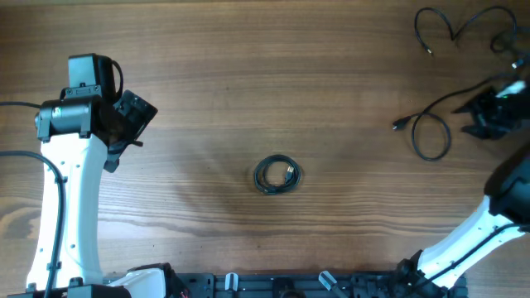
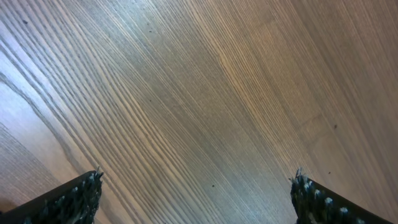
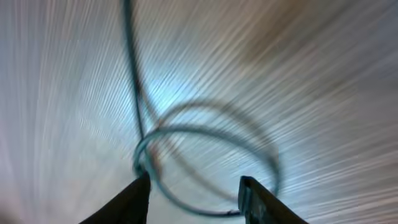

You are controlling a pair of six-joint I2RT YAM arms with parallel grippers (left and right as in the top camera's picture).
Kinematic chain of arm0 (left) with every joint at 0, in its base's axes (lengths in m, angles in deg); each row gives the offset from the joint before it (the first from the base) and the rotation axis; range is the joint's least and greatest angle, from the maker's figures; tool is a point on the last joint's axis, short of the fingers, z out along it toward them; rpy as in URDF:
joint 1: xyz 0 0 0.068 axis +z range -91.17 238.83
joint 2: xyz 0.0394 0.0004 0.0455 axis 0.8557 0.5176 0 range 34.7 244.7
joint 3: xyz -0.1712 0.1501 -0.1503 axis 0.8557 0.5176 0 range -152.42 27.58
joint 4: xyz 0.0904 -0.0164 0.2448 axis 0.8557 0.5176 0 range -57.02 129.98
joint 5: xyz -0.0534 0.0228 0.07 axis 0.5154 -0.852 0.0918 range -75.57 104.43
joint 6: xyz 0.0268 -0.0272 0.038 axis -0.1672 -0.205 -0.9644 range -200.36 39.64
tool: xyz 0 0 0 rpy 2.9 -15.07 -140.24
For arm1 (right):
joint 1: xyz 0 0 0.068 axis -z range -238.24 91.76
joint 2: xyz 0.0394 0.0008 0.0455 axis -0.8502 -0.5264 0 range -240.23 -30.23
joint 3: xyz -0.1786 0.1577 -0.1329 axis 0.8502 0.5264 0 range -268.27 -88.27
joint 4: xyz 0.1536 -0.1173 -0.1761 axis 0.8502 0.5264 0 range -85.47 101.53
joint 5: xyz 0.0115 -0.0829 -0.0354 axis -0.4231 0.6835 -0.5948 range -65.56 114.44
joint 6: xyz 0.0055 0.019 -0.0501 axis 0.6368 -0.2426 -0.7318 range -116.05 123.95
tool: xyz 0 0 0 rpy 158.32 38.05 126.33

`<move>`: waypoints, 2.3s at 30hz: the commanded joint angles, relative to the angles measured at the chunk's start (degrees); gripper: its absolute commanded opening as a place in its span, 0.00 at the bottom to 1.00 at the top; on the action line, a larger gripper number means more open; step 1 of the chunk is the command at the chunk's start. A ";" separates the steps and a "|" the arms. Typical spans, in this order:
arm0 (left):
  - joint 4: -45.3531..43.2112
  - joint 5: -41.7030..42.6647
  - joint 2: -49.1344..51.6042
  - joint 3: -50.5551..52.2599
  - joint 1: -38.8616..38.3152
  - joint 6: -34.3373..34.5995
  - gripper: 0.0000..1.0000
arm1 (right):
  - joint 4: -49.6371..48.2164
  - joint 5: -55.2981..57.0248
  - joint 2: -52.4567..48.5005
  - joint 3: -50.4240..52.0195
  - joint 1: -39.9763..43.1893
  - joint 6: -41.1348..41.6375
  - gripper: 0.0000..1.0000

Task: Untangle cables

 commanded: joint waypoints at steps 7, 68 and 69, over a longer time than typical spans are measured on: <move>0.00 0.07 0.20 -0.07 0.33 -1.11 1.00 | 6.84 12.11 0.94 2.95 -17.35 -6.38 1.00; 0.00 0.07 0.20 -0.07 0.33 -1.11 1.00 | -30.47 1.33 4.20 9.44 -16.63 3.19 0.66; 0.00 0.07 0.20 -0.07 0.33 -1.11 1.00 | -29.62 2.45 4.20 9.44 -16.61 0.98 0.88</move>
